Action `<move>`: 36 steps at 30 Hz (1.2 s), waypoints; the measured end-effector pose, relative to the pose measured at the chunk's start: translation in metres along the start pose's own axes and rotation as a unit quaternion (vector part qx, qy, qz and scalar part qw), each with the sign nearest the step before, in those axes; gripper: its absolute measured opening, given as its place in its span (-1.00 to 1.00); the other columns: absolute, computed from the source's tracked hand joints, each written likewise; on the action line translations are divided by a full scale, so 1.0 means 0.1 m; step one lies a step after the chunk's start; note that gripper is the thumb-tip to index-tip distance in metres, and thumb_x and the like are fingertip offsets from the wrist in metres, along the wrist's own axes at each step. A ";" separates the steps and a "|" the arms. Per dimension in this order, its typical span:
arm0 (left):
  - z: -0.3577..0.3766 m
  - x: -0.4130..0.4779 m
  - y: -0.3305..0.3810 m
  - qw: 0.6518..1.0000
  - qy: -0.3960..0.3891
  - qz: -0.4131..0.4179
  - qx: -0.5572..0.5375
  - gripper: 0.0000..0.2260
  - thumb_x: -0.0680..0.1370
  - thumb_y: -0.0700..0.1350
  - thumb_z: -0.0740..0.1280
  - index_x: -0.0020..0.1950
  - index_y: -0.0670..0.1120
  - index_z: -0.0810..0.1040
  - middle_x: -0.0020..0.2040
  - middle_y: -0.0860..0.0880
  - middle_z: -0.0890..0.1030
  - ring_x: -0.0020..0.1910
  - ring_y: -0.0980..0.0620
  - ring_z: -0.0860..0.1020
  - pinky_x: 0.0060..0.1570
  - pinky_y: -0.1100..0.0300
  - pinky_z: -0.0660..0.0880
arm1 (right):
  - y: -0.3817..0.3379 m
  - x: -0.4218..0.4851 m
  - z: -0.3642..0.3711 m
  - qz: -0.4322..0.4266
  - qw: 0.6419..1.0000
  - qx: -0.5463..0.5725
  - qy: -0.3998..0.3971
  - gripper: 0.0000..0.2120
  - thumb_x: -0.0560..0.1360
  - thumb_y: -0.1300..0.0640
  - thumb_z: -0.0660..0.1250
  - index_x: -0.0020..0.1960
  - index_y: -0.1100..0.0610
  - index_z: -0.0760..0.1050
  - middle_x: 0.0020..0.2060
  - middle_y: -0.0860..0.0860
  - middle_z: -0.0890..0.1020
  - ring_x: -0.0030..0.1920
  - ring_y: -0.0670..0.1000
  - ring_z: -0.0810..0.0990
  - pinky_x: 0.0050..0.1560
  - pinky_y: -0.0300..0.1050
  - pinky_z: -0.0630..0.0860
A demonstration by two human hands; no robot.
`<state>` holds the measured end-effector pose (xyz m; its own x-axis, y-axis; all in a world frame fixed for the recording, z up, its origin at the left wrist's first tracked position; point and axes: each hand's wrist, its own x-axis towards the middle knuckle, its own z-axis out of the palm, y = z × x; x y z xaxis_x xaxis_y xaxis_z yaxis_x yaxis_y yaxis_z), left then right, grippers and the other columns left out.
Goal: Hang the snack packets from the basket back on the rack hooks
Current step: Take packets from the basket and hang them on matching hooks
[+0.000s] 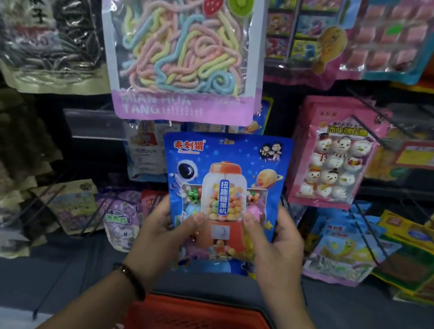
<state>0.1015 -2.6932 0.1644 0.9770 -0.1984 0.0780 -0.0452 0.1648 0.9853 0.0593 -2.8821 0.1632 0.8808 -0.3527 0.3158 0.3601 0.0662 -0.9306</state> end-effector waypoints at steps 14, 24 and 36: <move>0.07 0.14 0.06 1.000 0.015 -0.019 -0.015 -0.76 0.66 -0.22 0.32 0.32 -0.07 0.55 0.26 -0.20 0.70 0.16 -0.33 0.68 0.01 -0.23 0.66 | -0.07 0.07 0.03 0.018 0.999 0.014 0.032 -0.79 0.61 0.24 0.44 0.22 0.07 0.67 -0.01 -0.01 0.79 0.00 -0.03 0.78 -0.08 -0.12 0.70; 0.08 0.30 0.00 0.999 0.032 -0.018 0.009 -0.81 0.66 -0.14 0.37 0.27 -0.02 0.57 0.22 -0.20 0.71 0.12 -0.36 0.70 -0.01 -0.24 0.64 | 0.00 0.16 0.04 0.043 0.998 -0.040 0.023 -0.63 0.62 0.06 0.45 0.42 -0.07 0.57 0.14 -0.13 0.75 0.12 -0.11 0.75 0.10 0.00 0.71; 0.01 0.96 -0.04 0.982 0.101 -0.043 0.156 0.05 0.31 0.49 0.44 0.57 -0.16 0.29 0.54 -0.20 0.45 0.49 -0.20 0.48 0.39 -0.17 0.52 | 0.46 -0.05 -0.19 0.076 0.971 -0.221 0.046 -0.52 0.61 -0.01 0.43 0.50 -0.02 0.44 0.38 -0.14 0.56 0.41 -0.15 0.49 0.45 0.04 0.48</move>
<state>0.1950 -2.7136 0.1684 1.0000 0.0014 -0.0091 0.0092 -0.1548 0.9879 0.0652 -2.8946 0.1156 0.8746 -0.4543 0.1692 0.0426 -0.2756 -0.9603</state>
